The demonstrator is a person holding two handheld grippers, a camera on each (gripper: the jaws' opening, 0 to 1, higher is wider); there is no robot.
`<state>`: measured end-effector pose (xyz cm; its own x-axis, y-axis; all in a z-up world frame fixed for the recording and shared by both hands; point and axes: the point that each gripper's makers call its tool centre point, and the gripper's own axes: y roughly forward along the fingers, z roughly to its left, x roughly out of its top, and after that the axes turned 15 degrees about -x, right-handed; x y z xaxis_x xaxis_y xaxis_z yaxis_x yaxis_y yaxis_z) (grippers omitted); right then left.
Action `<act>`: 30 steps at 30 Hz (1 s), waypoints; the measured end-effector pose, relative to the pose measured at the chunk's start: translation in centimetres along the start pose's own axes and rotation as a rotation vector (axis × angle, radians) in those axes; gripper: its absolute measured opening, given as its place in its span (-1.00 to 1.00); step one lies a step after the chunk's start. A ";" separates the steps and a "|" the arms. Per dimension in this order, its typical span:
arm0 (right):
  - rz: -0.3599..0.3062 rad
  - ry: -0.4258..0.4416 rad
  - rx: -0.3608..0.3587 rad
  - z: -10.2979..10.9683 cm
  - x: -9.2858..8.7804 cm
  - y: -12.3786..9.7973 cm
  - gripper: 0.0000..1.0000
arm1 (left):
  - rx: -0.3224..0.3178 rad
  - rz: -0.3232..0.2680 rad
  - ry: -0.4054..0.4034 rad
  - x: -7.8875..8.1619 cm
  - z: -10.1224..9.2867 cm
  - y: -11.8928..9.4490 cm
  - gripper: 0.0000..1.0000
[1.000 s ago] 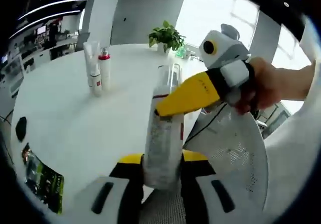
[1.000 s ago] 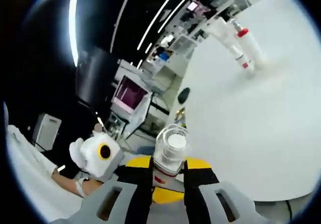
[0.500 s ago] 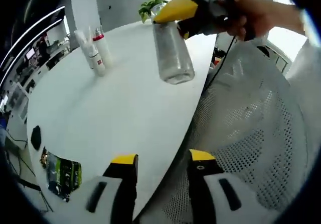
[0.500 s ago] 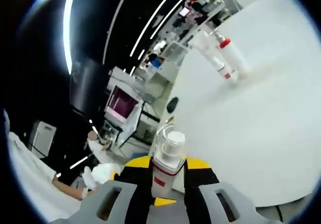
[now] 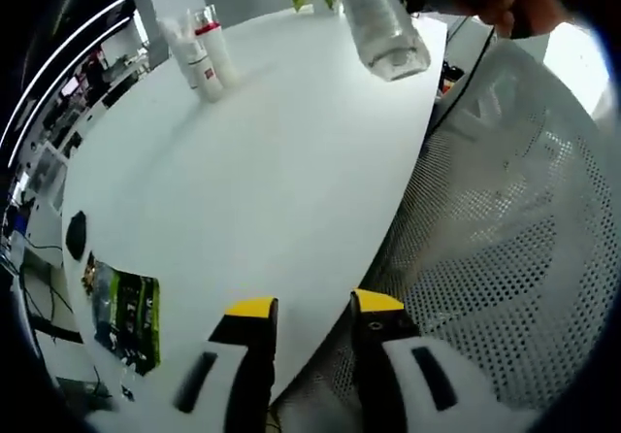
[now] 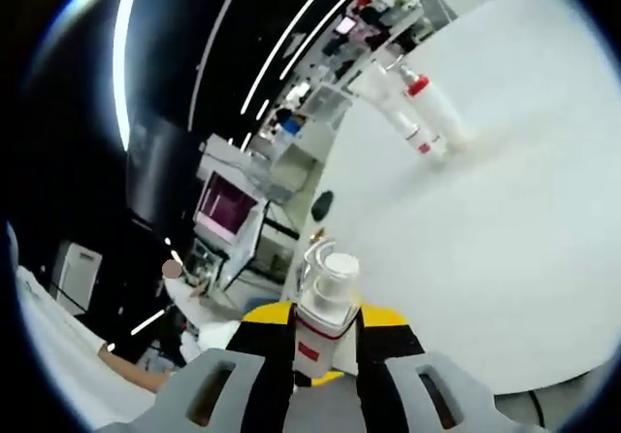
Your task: Arrange the skincare products in the storage area until every visible bottle or jar stands upright without overlapping.
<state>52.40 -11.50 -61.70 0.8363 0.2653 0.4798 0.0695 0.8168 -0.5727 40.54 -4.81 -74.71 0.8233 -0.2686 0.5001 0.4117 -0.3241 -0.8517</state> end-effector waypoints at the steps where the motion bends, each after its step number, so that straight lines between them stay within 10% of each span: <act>1: 0.000 -0.003 -0.002 0.0 0.0 0.1 -0.56 | 0.001 0.004 -0.003 -0.1 0.0 0.0 -0.50; 19: 0.020 -0.017 -0.032 -0.2 -0.3 1.1 -0.56 | -0.028 0.005 -0.041 -0.4 -0.4 0.3 -0.57; 22: 0.016 -0.032 -0.050 -0.4 -0.1 1.3 -0.55 | -0.051 -0.070 -0.092 0.6 -0.6 0.0 -0.63; 30: 0.019 -0.081 -0.102 -1.2 0.3 2.1 -0.56 | -0.048 0.046 -0.064 -1.2 -0.6 0.8 -0.64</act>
<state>53.50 -10.32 -63.58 0.7917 0.3236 0.5181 0.1130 0.7559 -0.6448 39.60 -5.26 -75.90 0.8647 -0.2266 0.4483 0.3549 -0.3559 -0.8645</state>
